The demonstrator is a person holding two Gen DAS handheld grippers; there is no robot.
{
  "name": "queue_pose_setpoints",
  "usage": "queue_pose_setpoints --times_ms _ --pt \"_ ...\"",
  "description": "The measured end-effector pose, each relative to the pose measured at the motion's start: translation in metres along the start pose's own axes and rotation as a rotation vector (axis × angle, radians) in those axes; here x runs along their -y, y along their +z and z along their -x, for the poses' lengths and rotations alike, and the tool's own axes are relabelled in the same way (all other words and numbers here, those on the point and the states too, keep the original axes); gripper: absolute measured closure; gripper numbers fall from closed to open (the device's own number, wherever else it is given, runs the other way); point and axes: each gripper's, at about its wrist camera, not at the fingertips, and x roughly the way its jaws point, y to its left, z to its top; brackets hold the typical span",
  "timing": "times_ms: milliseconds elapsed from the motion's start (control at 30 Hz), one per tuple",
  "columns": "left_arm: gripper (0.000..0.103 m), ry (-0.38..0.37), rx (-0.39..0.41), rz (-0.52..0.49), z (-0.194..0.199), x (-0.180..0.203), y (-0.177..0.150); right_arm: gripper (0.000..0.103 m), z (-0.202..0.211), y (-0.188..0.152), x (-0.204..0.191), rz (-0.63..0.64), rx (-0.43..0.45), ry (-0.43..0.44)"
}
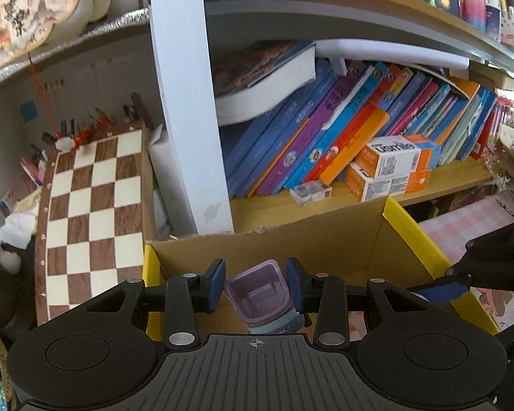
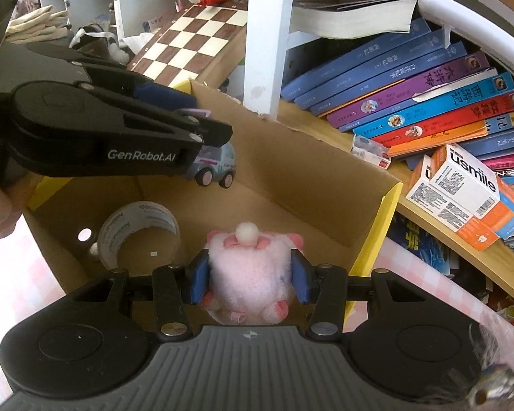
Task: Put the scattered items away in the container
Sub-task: 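Open the left tool to drop the car while the right tool releases the pig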
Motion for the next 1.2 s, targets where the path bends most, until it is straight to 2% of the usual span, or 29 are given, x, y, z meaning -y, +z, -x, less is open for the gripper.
queue_pose_setpoints --times_ms 433,1033,1200 --pt "0.066 -0.009 -0.063 0.020 -0.019 0.001 -0.006 0.056 -0.013 0.001 0.004 -0.007 -0.026 0.015" --pt "0.065 0.012 -0.103 0.034 -0.022 -0.003 -0.006 0.055 -0.016 0.001 0.002 -0.006 -0.026 0.014" --pt "0.065 0.022 -0.113 0.031 -0.022 -0.001 -0.008 0.049 -0.013 0.001 0.001 -0.001 -0.015 0.011"
